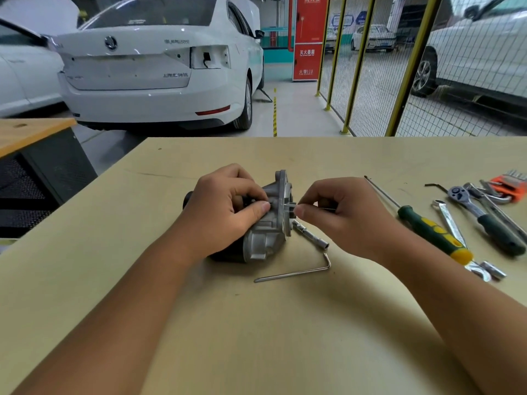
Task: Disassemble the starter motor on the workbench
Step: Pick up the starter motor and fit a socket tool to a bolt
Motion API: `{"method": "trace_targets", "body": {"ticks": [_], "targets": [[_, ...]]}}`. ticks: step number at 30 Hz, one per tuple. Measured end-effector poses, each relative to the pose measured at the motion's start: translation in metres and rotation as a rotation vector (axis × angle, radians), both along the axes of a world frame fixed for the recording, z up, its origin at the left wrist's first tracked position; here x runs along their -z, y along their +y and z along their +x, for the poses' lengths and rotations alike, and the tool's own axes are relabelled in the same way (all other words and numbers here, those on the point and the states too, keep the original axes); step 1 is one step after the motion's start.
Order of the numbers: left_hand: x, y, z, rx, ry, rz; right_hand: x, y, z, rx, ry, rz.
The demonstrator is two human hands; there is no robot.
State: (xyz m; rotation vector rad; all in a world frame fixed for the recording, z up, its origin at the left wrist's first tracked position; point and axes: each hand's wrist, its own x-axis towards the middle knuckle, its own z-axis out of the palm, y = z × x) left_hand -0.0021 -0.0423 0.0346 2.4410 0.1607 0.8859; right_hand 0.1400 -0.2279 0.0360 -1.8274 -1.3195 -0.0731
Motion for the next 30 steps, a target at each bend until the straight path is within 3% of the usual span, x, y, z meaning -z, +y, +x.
{"method": "trace_targets", "body": {"ticks": [9, 13, 18, 21, 24, 26, 30], "targets": [[0.0, 0.002, 0.0, -0.026, 0.017, 0.038, 0.003, 0.003, 0.004, -0.045, 0.368, 0.004], [0.0, 0.0, 0.002, -0.02, 0.032, 0.043, 0.008, 0.008, 0.002, -0.01, 0.415, 0.018], [0.0, 0.0, 0.003, -0.017, 0.029, 0.048, 0.011, 0.008, 0.003, -0.033, 0.273, 0.045], [0.003, -0.003, 0.004, -0.013, -0.021, 0.032, 0.007, 0.007, 0.002, -0.004, -0.029, 0.046], [0.002, -0.014, 0.008, 0.006, -0.224, -0.029, 0.002, 0.006, 0.003, 0.013, -0.309, 0.023], [0.001, -0.021, 0.011, 0.012, -0.242, 0.026, 0.002, 0.007, 0.003, 0.001, -0.327, 0.053], [0.001, -0.028, 0.013, -0.004, -0.036, 0.142, 0.01, 0.008, 0.0, 0.009, -0.096, 0.14]]}}
